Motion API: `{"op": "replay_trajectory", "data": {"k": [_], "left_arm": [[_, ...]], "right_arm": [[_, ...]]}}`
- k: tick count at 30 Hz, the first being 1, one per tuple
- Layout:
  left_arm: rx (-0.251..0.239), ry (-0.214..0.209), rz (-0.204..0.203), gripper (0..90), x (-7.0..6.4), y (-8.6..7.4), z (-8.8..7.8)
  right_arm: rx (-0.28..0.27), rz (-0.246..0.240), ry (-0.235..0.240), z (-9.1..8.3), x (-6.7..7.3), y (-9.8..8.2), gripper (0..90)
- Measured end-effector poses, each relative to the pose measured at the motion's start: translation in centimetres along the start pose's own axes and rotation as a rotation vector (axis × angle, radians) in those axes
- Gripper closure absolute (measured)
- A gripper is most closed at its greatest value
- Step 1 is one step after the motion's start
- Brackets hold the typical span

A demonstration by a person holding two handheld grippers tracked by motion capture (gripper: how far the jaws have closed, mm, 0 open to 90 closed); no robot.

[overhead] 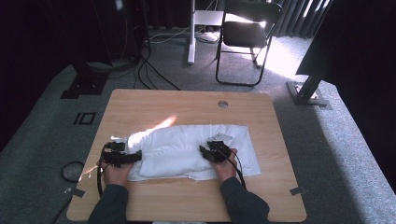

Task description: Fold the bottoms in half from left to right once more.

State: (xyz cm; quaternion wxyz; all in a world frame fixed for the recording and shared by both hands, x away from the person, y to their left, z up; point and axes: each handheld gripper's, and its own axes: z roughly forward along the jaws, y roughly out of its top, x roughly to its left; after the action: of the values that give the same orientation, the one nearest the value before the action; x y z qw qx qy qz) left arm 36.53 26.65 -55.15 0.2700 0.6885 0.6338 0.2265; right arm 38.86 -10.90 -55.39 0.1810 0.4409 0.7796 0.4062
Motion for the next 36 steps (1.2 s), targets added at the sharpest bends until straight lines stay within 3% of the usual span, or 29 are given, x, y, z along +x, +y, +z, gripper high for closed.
{"op": "replay_trajectory", "data": {"k": [4, 5, 8, 10, 11, 12, 15, 16, 17, 21, 22, 23, 24, 27, 29, 33, 36], "left_arm": [[0.010, -0.002, 0.009, 0.0, 0.0, -0.1, -0.2], [0.028, 0.001, 0.033, 0.0, -0.4, -0.3, -0.3], [0.001, 0.001, 0.045, 5.3, -1.2, -1.0, -0.9], [-0.012, -0.002, 0.047, 16.3, -1.5, -1.3, -1.1], [-0.040, -0.026, 0.071, 16.3, -1.9, -1.7, -1.6], [-0.049, -0.040, 0.081, 31.1, -2.1, -1.8, -1.7], [-0.050, -0.134, 0.104, 68.2, -2.4, -1.7, -1.9], [-0.053, -0.172, 0.101, 79.3, -2.4, -1.6, -1.8], [-0.062, -0.180, 0.104, 83.4, -2.3, -1.6, -1.9], [-0.164, -0.291, 0.045, 84.4, -1.2, -0.8, -3.7], [-0.164, -0.291, 0.045, 84.6, -1.2, -0.8, -3.7], [-0.227, -0.335, 0.048, 84.6, -1.0, 0.0, -5.2], [-0.253, -0.342, 0.059, 84.9, -1.1, 0.5, -5.8], [-0.315, -0.386, 0.069, 85.1, -1.5, 2.1, -7.6], [-0.349, -0.402, 0.090, 85.2, -2.1, 3.1, -8.5], [-0.396, -0.454, 0.126, 85.5, -3.4, 4.8, -10.0], [-0.441, -0.511, 0.143, 85.6, -4.3, 6.2, -11.2]], "right_arm": [[0.000, 0.003, 0.000, 0.0, 0.0, 0.0, 55.3], [-0.001, 0.006, 0.000, 0.0, 0.0, 0.0, 55.3], [0.000, 0.015, -0.001, -0.2, -0.1, -0.1, 55.3], [0.000, 0.020, -0.002, -0.2, 0.0, -0.1, 55.3], [-0.002, 0.023, -0.002, -0.3, -0.1, -0.2, 55.3], [-0.005, 0.030, -0.002, -0.5, 0.0, -0.3, 55.2], [-0.002, 0.036, -0.002, -0.7, 0.1, -0.4, 55.0], [0.001, 0.038, -0.003, -0.8, 0.1, -0.5, 54.9], [0.007, 0.040, -0.004, -1.0, 0.2, -0.5, 54.5], [0.004, 0.046, 0.003, -2.0, 0.1, 0.0, 49.0], [0.004, 0.046, 0.003, -2.0, 0.1, 0.0, 49.0], [-0.009, 0.041, 0.005, -2.4, 0.2, 0.3, 47.6], [-0.044, -0.003, 0.024, -3.4, 0.9, 0.8, 44.4], [-0.059, -0.100, 0.024, -3.9, 2.5, 1.4, 41.3], [-0.038, -0.138, 0.011, -3.3, 3.2, 1.5, 41.6], [0.057, -0.150, 0.024, -0.8, 3.9, 1.2, 42.8], [0.080, -0.124, 0.049, 0.4, 4.2, 1.5, 44.0]]}}
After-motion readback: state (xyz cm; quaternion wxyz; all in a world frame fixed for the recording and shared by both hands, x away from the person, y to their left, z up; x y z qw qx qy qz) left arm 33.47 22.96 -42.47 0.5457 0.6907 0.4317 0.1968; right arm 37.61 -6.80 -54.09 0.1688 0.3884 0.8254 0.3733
